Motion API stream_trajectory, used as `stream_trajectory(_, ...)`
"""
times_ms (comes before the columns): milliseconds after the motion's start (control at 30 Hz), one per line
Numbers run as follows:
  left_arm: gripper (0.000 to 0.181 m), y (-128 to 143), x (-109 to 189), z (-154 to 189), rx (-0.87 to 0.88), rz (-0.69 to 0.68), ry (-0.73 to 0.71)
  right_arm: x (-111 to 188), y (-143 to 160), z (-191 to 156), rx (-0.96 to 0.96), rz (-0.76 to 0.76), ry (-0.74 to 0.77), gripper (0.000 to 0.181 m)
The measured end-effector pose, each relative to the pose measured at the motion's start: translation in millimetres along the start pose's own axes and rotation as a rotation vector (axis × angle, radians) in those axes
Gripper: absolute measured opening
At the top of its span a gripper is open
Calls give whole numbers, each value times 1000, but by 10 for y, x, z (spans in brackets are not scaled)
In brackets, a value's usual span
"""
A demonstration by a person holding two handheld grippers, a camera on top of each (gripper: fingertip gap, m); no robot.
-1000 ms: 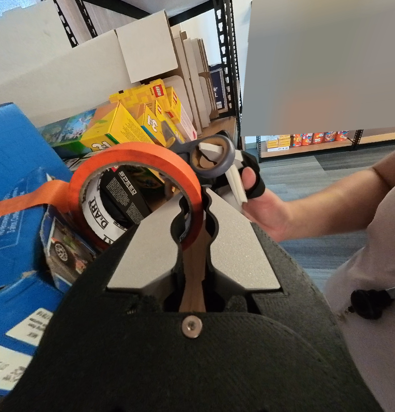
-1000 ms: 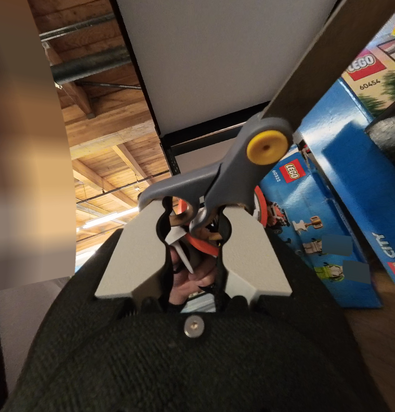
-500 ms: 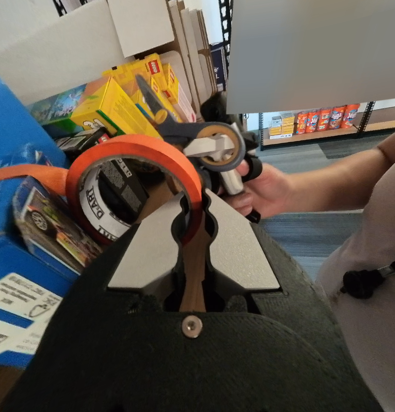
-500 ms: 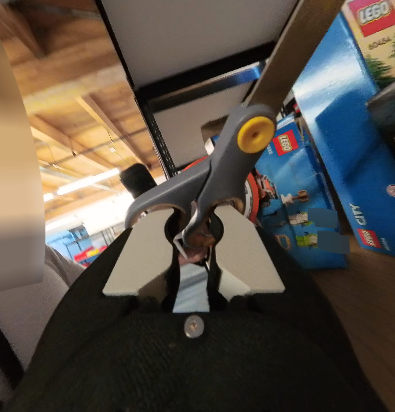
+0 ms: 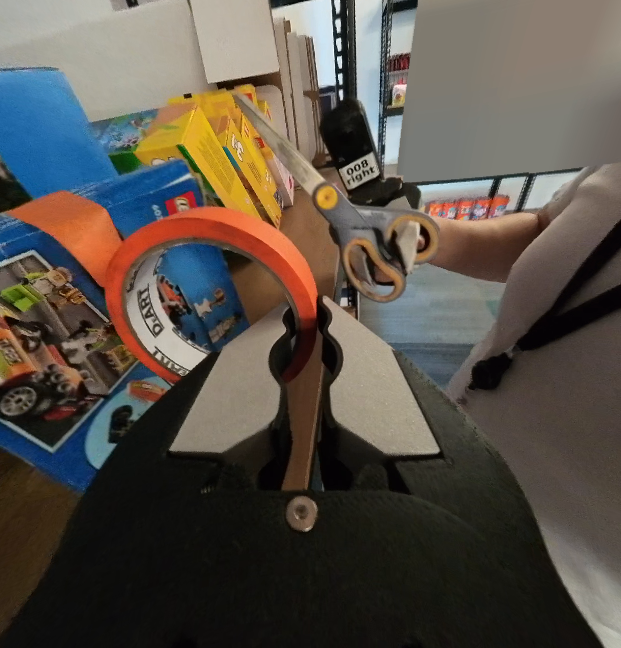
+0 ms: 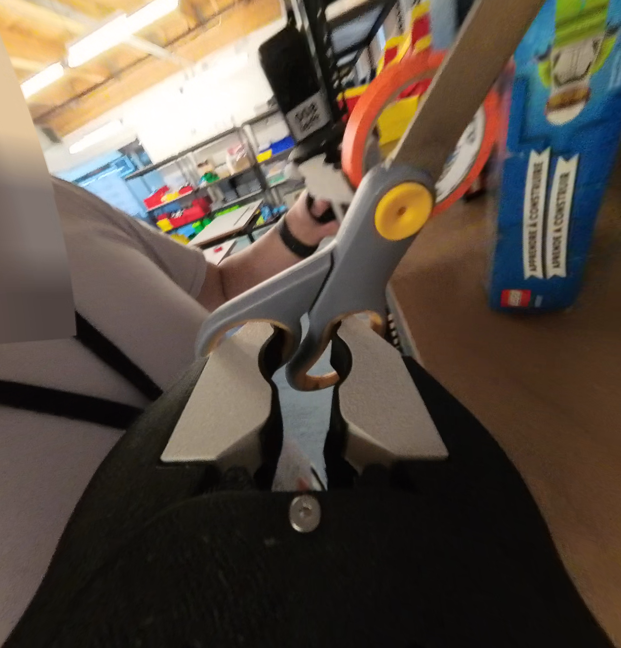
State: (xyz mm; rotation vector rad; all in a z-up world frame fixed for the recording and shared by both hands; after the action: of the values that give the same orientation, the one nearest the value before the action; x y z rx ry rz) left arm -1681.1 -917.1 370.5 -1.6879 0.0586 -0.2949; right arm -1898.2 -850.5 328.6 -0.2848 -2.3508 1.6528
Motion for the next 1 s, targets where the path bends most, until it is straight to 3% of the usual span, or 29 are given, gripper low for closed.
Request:
stream_trajectory(233, 8, -14, 310, -37, 4, 9, 67, -313, 40, -265, -163, -23, -355, 19)
stream_trajectory(433, 8, -103, 383, -101, 20, -37, 158, -538, 43, -422, -157, -85, -418, 20)
stream_trajectory(600, 8, -243, 440, -118, 47, -60, 330, -603, 84, -376, -175, -162, -413, 20)
stream_trajectory(733, 7, -289, 529, -161, 99, 26, 447, -583, 40, -323, -185, -275, -475, 20)
stream_trajectory(900, 8, -229, 627, -233, 134, 152, 450, -460, -166, -164, -232, -315, -509, 21)
stream_trajectory(1000, 8, -162, 655, -221, 133, 157, 445, -405, -212, -89, -246, -340, -505, 21)
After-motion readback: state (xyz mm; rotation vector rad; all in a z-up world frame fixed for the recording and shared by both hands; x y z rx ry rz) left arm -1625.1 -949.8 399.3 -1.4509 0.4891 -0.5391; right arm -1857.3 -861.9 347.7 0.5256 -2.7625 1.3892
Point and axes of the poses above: each gripper's, where its closed fingertips meet, x back along the fingers, y out of its underside, z = x × y across the jaws, the point moved 9 cm from there along x, back along the fingers, and after that the axes turned 9 degrees about y, right-handed, at the moved point
